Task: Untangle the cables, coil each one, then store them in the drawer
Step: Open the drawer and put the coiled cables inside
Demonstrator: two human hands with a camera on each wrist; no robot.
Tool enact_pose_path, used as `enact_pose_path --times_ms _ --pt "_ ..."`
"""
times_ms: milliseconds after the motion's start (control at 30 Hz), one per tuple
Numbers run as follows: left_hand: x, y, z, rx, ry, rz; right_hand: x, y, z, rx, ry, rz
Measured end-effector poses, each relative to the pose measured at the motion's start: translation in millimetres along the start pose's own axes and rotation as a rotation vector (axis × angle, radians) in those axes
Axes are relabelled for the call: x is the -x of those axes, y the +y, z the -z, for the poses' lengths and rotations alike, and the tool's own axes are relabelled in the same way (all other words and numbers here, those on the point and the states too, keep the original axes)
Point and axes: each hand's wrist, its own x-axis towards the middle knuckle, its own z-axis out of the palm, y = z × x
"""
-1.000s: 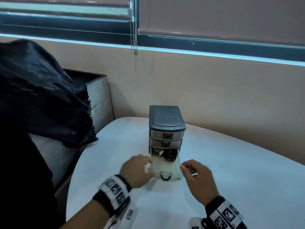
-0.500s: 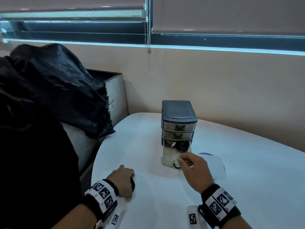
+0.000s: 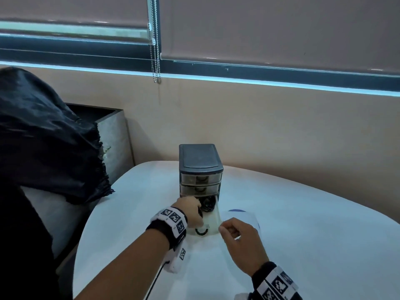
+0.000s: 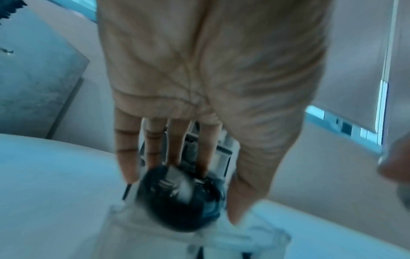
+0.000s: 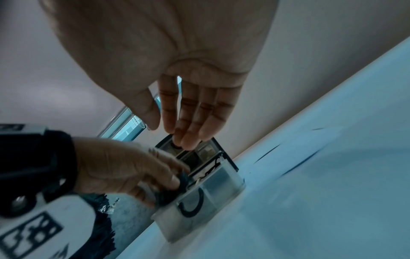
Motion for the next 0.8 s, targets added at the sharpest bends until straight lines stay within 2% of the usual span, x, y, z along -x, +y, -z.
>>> enact_pose_path --times_ms 67,233,300,367,467,533,667,767,800 --pt "-4 -11 -9 0.029 0.027 0.036 -3 7 4 0.019 0.0 -0.013" --pt "-4 -34 8 0.265 0.513 0.035 -12 12 -19 0.124 -0.138 -0.027" --pt "-6 -31 21 0.247 0.695 -0.038 -15 11 -33 0.192 -0.199 -0.003" --pt "-12 -25 33 0.187 0.801 -0.115 -19 5 -48 0.307 -0.212 0.086" --pt "-20 -17 45 0.162 0.75 -0.123 -29 -9 -67 0.499 -0.165 0.315" --pt "-24 -15 48 0.177 0.696 -0.105 -39 -21 -78 0.56 -0.168 0.409" --pt "-26 -13 56 0.223 0.727 -0.136 -51 -21 -83 0.613 -0.351 0.265" --pt "-32 -13 70 0.217 0.79 -0.169 -40 -12 -80 0.582 -0.235 0.327" --pt "-36 -13 74 0.163 0.771 -0.176 -36 -13 -74 0.571 -0.194 0.331"
